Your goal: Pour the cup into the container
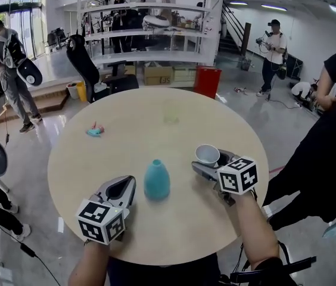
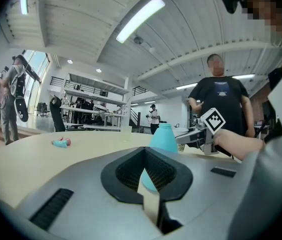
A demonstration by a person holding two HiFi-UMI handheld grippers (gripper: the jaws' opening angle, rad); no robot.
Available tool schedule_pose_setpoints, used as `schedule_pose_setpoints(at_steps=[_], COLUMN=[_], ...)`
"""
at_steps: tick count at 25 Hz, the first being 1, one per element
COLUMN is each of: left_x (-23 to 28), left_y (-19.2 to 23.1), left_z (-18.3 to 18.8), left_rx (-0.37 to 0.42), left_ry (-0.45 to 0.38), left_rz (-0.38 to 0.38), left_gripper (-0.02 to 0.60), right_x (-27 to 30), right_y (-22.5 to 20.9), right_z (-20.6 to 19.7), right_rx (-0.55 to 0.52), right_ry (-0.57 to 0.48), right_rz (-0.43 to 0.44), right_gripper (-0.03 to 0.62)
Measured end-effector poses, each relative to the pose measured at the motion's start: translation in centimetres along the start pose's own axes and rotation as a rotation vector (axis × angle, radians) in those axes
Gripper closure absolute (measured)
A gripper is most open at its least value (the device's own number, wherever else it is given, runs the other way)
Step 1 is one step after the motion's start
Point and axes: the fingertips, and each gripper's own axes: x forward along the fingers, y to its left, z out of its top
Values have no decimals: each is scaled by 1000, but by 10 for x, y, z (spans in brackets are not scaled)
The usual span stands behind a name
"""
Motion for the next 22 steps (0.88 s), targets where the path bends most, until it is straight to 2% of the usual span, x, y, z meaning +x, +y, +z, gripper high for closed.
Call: schedule_pose_setpoints(at_steps=[7, 13, 22], left_x=[5, 7, 10], left_y=[0, 3, 6], left_z=[-3, -4, -8], left_rx=[8, 4, -2], left_ry=[13, 20, 27], left_rz=[3, 11, 11], left_gripper=[581, 581, 581], right_x=[12, 21, 23], right_y=[0, 1, 0], right_z=[-11, -23, -26], right_rx=[3, 47, 99], right_ry=[6, 21, -20], right_rz=[14, 41, 73], right_gripper=[267, 266, 266])
